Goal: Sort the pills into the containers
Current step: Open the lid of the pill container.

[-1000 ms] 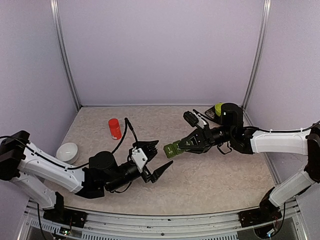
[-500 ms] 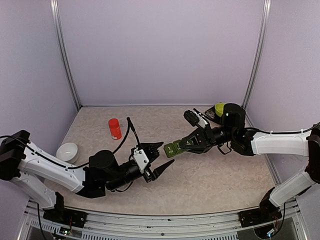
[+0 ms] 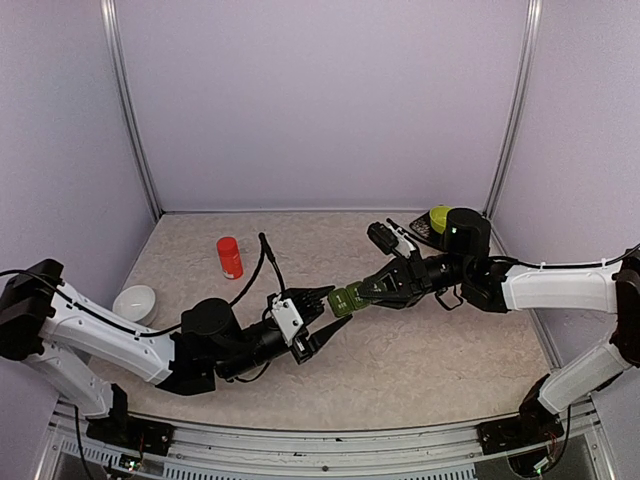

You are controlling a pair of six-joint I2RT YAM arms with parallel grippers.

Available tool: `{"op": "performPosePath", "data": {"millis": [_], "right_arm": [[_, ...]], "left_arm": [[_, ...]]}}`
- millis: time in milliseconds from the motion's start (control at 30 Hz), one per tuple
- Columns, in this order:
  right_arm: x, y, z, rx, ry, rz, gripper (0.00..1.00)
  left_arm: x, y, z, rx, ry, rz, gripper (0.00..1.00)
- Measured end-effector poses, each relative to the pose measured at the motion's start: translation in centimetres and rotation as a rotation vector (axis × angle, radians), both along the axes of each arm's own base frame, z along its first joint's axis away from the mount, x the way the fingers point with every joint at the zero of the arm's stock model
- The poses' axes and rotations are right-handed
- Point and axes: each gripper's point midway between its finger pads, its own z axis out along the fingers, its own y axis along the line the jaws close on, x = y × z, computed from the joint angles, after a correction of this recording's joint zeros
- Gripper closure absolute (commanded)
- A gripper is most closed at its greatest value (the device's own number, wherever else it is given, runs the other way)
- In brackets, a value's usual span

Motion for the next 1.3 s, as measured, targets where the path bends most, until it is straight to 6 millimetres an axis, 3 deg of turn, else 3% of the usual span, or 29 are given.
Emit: {"op": "performPosePath", "data": {"millis": [133,633,833,1133,1200,1300], "right_arm": [[-0.01,-0.01,0.00,0.000,0.000,0.000,0.77],[-0.12,-0.02,0.50,0.016,-0.005,0.008,0.77],[-0.11,-0.02,0.60,0.020,-0.007,0.008,0.76],[-0.11,-0.03,0.65,0.022,-0.009,0.009,0.77],[-0.10,-0.04,0.65,0.022,-0.009,0.009,0.77],[-0.09,-0.05,0.64,0.022,-0.010,0.009,0.77]], "left_arm": [[-0.01,-0.04,-0.08,0.001,0.001,-0.001,0.42],[0.07,0.00,0.01,-0.002,-0.001,-0.001,0.46],[0.23,0.07,0.17,-0.008,-0.003,0.002,0.55],[0.27,0.02,0.16,-0.010,-0.003,-0.018,0.80],[0.26,0.00,0.15,-0.010,-0.002,-0.023,0.79],[0.24,-0.02,0.15,-0.011,0.000,-0.029,0.60]]}}
